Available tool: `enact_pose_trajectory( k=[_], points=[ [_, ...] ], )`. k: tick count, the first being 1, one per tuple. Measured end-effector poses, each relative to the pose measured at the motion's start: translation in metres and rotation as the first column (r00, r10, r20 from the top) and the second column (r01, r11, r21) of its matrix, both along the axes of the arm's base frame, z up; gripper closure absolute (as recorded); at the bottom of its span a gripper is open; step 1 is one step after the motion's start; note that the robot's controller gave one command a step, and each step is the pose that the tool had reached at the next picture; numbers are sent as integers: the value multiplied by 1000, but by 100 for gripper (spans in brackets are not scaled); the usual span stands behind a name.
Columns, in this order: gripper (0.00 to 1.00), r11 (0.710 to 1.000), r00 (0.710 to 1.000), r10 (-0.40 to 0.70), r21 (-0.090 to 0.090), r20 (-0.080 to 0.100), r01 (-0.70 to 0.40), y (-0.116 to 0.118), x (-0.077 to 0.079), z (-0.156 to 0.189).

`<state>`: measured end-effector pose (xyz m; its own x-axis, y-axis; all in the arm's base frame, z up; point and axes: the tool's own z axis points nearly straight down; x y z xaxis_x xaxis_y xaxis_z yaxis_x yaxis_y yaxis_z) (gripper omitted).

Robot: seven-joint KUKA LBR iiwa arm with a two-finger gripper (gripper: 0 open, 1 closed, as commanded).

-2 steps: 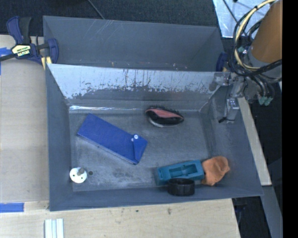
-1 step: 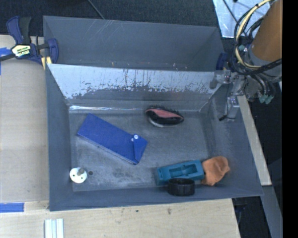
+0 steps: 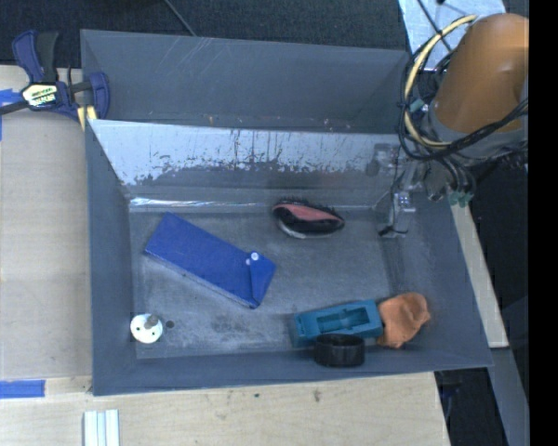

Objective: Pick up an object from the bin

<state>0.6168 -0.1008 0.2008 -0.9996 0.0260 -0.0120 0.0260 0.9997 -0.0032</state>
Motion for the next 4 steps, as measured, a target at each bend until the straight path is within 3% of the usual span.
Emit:
enact_pose_trajectory(
  k=[1,2,3,4],
  points=[
    [0,1000,1000,-15,4,-13,16,60,-6,-23],
    [0,1000,1000,-7,6,-8,7,107,-3,-24],
    [0,998,998,-63,5,-7,63,77,0,-57],
    [100,997,997,-82,3,-8,82,74,-8,-104]
  ],
)
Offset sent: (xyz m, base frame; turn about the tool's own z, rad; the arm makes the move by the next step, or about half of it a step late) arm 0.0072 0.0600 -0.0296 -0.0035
